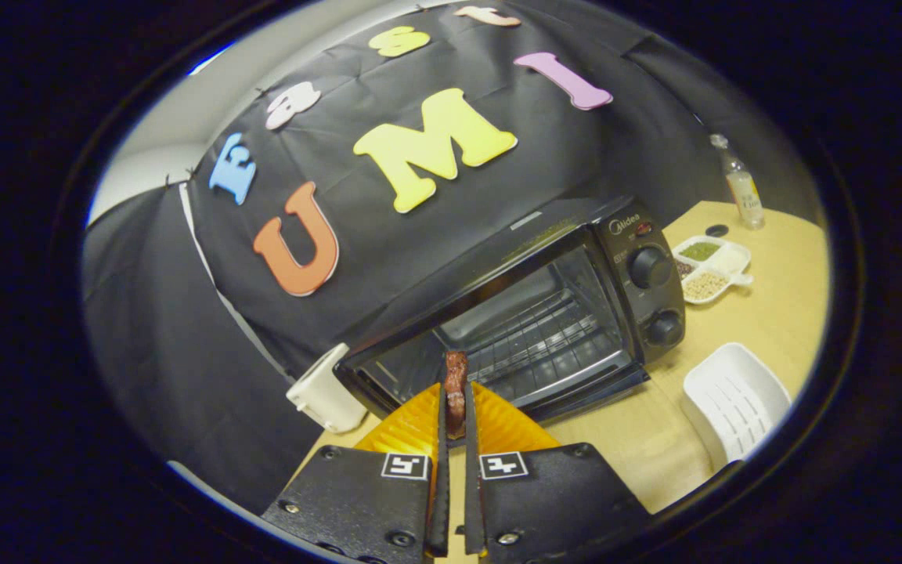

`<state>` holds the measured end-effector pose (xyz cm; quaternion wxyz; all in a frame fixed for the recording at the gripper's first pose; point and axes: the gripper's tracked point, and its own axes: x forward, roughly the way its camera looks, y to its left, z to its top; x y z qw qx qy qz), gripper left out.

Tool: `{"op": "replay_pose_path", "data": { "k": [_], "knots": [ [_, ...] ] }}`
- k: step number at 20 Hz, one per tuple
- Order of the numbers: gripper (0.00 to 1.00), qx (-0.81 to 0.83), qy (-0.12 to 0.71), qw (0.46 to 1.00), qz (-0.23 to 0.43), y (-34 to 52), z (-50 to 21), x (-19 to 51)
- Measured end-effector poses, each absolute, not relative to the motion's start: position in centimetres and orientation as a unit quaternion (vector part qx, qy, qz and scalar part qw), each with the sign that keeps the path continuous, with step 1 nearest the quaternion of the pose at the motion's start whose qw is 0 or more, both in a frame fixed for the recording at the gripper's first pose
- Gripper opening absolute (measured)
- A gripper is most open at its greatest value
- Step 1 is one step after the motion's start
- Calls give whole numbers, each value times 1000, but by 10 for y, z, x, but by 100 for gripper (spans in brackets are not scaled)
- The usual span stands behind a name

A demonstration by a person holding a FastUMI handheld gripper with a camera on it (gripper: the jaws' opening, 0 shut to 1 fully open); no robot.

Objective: Open the toaster oven, put the food inside, and close the toaster oven door.

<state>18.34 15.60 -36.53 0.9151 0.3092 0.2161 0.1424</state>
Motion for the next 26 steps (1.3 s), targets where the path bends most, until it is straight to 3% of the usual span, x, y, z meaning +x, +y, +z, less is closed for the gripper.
{"op": "replay_pose_path", "data": {
  "k": [9, 17, 21, 22, 25, 26],
  "knots": [
    [11, 434, 214, 866, 123, 154, -411, 251],
    [14, 382, 221, 893, 86, 140, -431, 257],
    [26, 345, 202, 916, 28, 114, -429, 258],
    [35, 331, 199, 922, 22, 112, -427, 256],
    [39, 273, 179, 945, 20, 107, -417, 256],
    [48, 244, 168, 955, 15, 103, -414, 253]
  ]
}}
